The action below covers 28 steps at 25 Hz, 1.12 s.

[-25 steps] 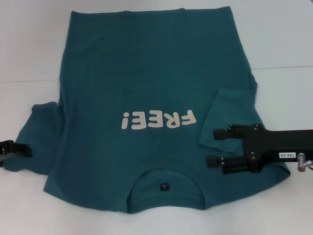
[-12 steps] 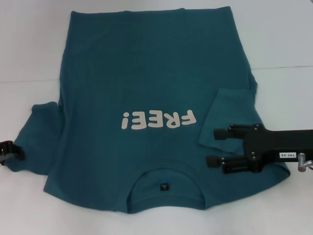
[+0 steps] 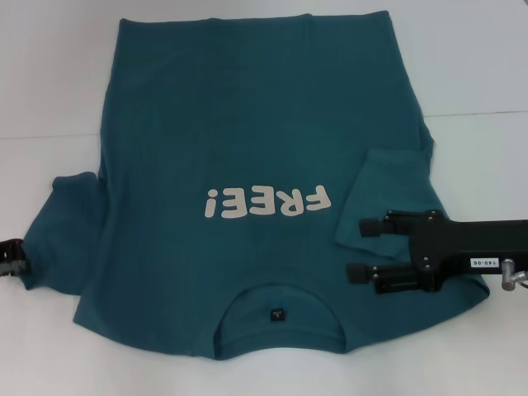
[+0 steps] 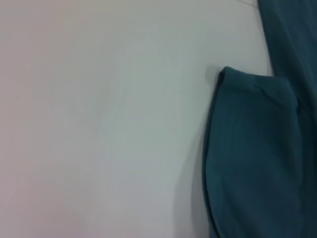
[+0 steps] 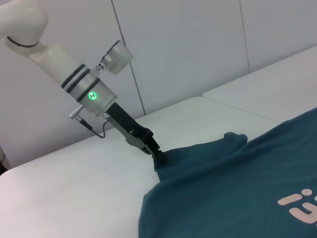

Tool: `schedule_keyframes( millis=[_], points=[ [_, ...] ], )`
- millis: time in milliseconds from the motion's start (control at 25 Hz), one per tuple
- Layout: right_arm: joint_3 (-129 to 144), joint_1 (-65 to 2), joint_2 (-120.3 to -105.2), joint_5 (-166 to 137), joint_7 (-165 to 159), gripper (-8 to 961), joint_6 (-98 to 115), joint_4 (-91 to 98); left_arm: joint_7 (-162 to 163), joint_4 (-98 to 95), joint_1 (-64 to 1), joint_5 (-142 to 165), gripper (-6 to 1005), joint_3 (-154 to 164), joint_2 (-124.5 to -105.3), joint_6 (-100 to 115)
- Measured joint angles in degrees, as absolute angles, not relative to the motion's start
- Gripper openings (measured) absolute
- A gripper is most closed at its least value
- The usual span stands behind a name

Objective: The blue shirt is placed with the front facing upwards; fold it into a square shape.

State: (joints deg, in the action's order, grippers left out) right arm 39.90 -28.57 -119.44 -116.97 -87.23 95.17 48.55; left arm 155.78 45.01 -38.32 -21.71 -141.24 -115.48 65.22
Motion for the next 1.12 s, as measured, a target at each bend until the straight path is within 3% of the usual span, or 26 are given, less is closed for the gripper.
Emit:
schedule_keyframes(
  millis=[80,400,720,1120],
  points=[
    [39.90,-28.56,-119.44,-116.97,-87.23,914,95.15,48.54,155.58,45.00,-38.36,-21.71,69,-141.24,-115.52,65.21],
    [39.65,-28.57,-119.44,-116.97,-87.26,915,95.09,48.51,154.59,45.38,-38.43,-22.15,45,-141.31,-115.76,65.24],
    [39.38,-28.38,-119.44,-116.98,-87.37,915,94.59,48.51,153.08,50.71,-37.95,-22.95,36,-141.24,-117.73,65.79],
    [39.37,-28.21,-119.44,-116.98,-87.54,915,94.39,48.51,153.96,51.55,-37.74,-19.44,37,-140.65,-118.00,64.70]
  ],
)
